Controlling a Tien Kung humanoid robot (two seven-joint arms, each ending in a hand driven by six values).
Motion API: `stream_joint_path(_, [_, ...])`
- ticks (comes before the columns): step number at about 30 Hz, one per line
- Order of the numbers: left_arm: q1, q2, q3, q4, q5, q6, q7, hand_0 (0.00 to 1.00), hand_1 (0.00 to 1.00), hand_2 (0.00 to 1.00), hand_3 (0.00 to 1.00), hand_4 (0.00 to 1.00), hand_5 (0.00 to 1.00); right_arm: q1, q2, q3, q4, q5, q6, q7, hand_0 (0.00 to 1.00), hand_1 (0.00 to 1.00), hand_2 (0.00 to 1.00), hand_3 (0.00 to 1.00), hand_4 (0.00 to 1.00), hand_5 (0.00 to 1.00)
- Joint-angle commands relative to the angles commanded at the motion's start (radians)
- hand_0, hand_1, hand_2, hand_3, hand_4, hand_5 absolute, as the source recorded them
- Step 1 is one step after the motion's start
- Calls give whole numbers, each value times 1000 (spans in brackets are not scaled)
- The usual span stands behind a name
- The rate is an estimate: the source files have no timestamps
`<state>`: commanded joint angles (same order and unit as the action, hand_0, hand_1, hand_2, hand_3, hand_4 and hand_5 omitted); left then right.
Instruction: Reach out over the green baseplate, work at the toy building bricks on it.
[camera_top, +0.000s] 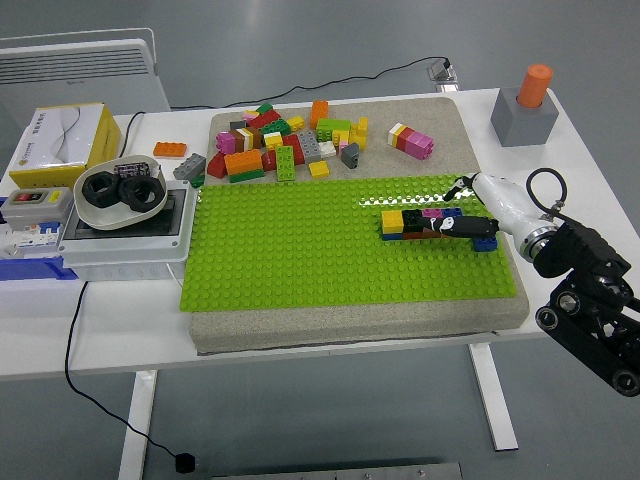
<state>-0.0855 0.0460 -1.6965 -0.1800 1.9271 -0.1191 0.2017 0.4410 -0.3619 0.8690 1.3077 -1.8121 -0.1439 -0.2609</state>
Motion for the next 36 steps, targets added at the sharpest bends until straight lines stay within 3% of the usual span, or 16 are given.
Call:
stream_joint_path(9, [4,-4,2,0,6,1,6,727,684,637,742,869,846,-76,27,95,11,162,-87,115,864,806,814,651,998,700])
stream_joint_path(12, [5,-5,7,0,3,0,6,727,684,637,742,869,846,-104,44,127,8,231,-132,177,864,806,814,651,998,700])
stream_joint_path(13, [5,-6,9,0,1,0,6,729,684,642,742,868,842,-113,48,136,8,253,-145,196,797,728,760,677,998,674])
stream_joint_path(18, [2,-12,22,0,-17,-1,5,729,684,642,742,868,842,-192,55,217,33,409,-201,321,797,728,760,677,998,674])
stream_joint_path(19, [1,-13,24,0,-20,-1,4,729,686,654,742,868,838,-210,53,238,41,448,-202,348,721,645,701,652,990,634])
stream_joint_path(24, [-4,-15,33,0,-33,-1,2,729,686,654,742,868,838,-272,45,335,61,618,-171,467,721,645,701,652,990,634])
stream_joint_path(25, [-6,-15,35,0,-35,-2,1,729,686,660,744,866,835,-280,44,362,60,666,-159,498,664,566,659,643,962,598])
stream_joint_path(30, [-11,-14,39,0,-36,-3,0,729,686,660,744,866,835,-292,50,412,53,831,-132,589,664,566,659,643,962,598])
stream_joint_path(31, [-12,-14,39,0,-36,-3,0,730,687,660,743,864,831,-293,51,416,52,864,-129,601,639,527,639,641,967,592])
stream_joint_path(36, [-25,-7,40,0,-17,-24,-2,730,687,660,743,864,831,-298,58,434,34,1023,-112,648,639,527,639,641,967,592])
